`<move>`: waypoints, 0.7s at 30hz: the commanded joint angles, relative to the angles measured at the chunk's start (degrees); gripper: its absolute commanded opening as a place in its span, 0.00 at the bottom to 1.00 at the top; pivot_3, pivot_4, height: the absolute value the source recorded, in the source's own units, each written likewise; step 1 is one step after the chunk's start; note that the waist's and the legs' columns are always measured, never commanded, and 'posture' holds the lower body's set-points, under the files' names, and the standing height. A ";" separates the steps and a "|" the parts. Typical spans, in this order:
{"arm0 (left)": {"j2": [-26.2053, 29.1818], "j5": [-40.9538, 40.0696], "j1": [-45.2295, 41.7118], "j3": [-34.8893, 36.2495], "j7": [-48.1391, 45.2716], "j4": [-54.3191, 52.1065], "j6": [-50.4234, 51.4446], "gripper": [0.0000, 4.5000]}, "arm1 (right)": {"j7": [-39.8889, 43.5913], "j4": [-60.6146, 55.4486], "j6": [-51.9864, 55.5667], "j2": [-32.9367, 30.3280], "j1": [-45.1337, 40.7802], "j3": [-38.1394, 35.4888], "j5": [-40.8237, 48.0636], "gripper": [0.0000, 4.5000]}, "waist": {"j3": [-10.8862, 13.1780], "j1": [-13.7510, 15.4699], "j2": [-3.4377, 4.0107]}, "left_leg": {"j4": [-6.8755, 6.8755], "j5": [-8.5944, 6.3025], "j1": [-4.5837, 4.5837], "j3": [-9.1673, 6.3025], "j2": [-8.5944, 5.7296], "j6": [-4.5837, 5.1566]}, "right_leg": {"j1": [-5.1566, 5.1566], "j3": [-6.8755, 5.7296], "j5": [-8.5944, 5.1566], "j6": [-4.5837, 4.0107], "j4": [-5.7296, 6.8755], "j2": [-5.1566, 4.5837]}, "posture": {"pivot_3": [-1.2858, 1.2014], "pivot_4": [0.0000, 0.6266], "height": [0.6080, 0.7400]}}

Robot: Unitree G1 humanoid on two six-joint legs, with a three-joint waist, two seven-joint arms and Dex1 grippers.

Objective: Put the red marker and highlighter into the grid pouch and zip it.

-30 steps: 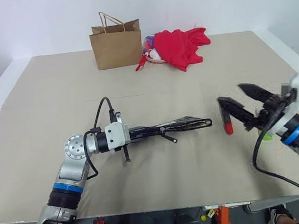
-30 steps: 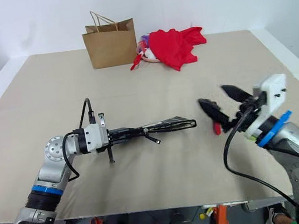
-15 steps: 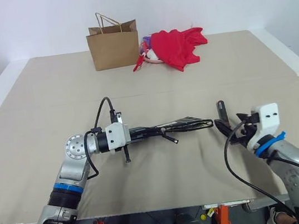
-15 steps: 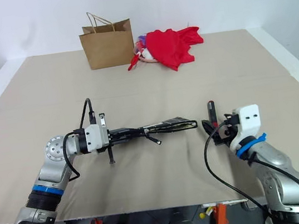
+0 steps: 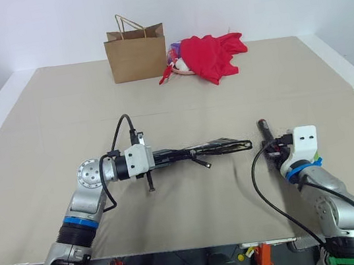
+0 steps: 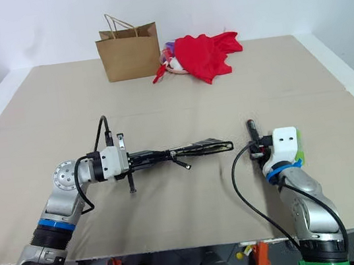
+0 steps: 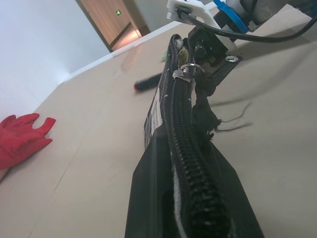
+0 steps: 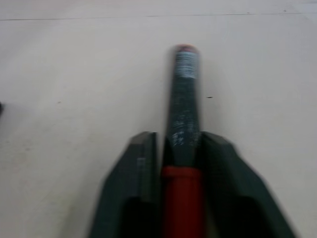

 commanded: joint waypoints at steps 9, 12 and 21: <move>0.73 -1.68 -0.30 0.31 -1.54 -2.58 0.04 0.00 | 25.13 -13.75 2.36 -16.47 -3.20 -6.51 15.99 0.13 | 0.31 0.03 0.48 | -0.01 0.00 -0.09 0.01 -0.05 0.00 | -0.08 0.02 -0.03 0.02 0.00 -0.03 | 0.52 0.24 1.00; 0.65 -1.99 -0.35 0.27 -2.22 -2.59 0.10 0.00 | 39.81 -17.87 3.48 -25.91 -1.10 -9.40 24.59 0.13 | 0.54 0.05 0.76 | -0.04 -0.02 -0.09 -0.01 -0.06 0.02 | -0.05 0.00 -0.14 0.12 0.01 -0.05 | 0.52 0.24 1.00; 0.45 -2.31 -0.57 -0.04 -3.08 -2.57 -0.41 0.00 | 57.80 -18.08 0.62 -39.76 5.76 -9.49 24.50 0.13 | 0.62 0.31 0.62 | 0.13 -0.10 -0.10 -0.04 -0.13 0.16 | 0.10 -0.21 -0.30 0.13 0.01 -0.18 | 0.52 0.24 1.00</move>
